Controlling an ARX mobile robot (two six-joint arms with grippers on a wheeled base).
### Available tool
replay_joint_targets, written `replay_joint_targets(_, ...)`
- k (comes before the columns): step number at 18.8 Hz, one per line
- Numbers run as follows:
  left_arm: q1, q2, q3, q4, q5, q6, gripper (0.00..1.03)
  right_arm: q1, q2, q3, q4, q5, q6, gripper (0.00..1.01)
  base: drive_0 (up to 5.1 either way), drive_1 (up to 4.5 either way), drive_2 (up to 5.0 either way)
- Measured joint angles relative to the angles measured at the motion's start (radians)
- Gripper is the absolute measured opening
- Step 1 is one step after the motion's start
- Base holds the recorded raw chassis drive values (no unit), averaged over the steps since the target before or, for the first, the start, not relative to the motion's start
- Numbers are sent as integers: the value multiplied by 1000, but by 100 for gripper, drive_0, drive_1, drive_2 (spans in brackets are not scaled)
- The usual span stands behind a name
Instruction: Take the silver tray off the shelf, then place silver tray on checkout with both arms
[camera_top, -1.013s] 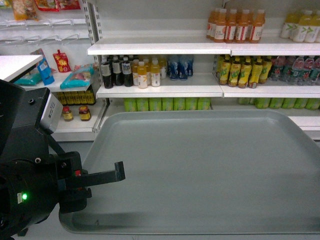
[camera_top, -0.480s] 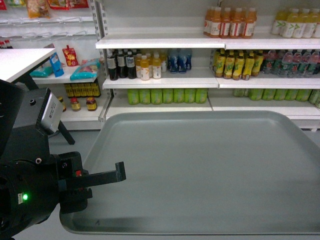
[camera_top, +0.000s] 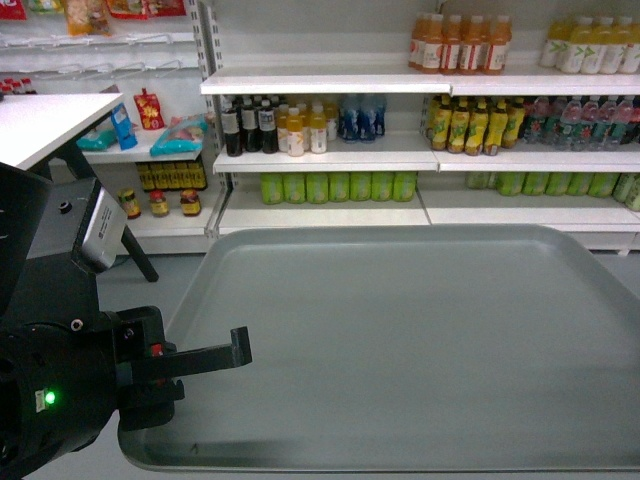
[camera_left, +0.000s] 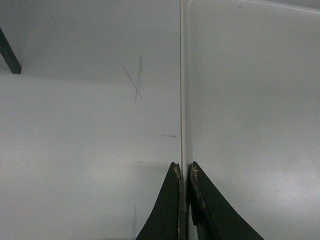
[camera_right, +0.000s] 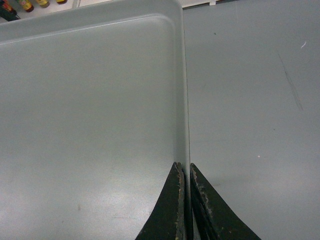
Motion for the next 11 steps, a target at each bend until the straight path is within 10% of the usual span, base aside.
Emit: replay_joint_targets(11,3,0,0,1,0,0,3,0,0,0,2,0,0,3,-492,248,248)
